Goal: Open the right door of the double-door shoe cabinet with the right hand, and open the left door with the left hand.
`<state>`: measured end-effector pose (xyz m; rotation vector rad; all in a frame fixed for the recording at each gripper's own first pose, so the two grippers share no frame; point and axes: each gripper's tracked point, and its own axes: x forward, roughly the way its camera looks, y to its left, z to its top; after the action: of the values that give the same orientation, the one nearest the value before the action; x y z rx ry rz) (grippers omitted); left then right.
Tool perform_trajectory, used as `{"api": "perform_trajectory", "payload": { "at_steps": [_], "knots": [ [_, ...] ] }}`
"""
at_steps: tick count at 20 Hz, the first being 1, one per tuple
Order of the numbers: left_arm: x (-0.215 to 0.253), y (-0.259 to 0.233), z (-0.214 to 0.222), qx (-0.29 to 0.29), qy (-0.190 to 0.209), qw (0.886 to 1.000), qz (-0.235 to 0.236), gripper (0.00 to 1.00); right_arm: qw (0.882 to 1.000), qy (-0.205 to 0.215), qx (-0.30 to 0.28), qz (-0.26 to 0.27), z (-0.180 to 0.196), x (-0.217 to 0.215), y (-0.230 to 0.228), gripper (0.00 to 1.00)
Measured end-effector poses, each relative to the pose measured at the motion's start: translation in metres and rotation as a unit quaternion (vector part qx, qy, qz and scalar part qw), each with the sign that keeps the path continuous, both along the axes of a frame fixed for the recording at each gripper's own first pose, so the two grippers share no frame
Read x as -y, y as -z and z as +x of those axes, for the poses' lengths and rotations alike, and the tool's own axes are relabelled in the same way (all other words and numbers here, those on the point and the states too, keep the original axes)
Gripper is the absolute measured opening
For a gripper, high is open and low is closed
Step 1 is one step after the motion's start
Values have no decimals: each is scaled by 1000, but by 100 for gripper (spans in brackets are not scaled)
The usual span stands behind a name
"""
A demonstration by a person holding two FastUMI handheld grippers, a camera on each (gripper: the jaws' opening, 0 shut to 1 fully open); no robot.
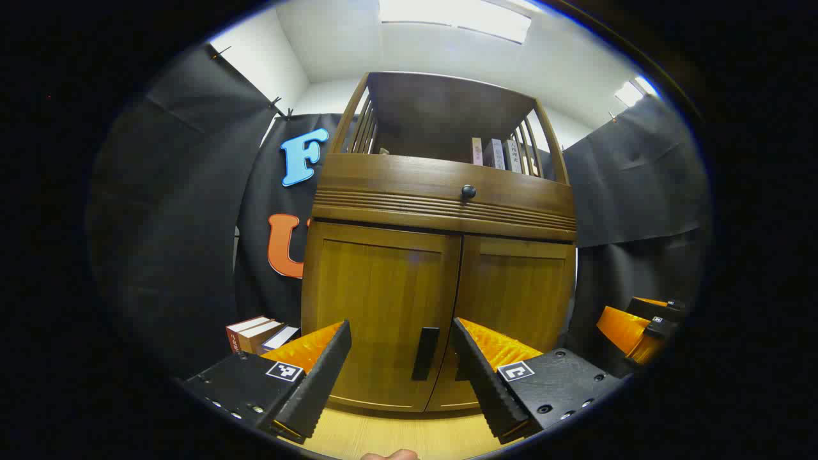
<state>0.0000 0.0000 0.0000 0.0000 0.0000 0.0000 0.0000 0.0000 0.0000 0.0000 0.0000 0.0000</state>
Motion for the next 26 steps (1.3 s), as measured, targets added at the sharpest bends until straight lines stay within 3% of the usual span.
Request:
{"api": "perform_trajectory", "payload": {
  "at_steps": [3, 6, 10, 18, 26],
  "knots": [
    [15, 6, 8, -13, 44, 999, 15, 95, 1000, 7, 3, -6, 0, 1, -2, 99],
    [5, -1, 16, -10, 37, 999, 35, 95, 1000, 14, 0, -6, 1, 2, -1, 99],
    [13, 1, 18, -15, 38, 999, 19, 95, 1000, 17, -4, -6, 0, 1, -4, 99],
    [7, -2, 8, -10, 15, 999, 50, 95, 999, -9, -28, -12, 5, -4, 2, 99],
    [-34, -6, -5, 0, -38, 997, 68, 95, 994, -60, -91, -18, 66, -46, 45, 98]
  ]
}}
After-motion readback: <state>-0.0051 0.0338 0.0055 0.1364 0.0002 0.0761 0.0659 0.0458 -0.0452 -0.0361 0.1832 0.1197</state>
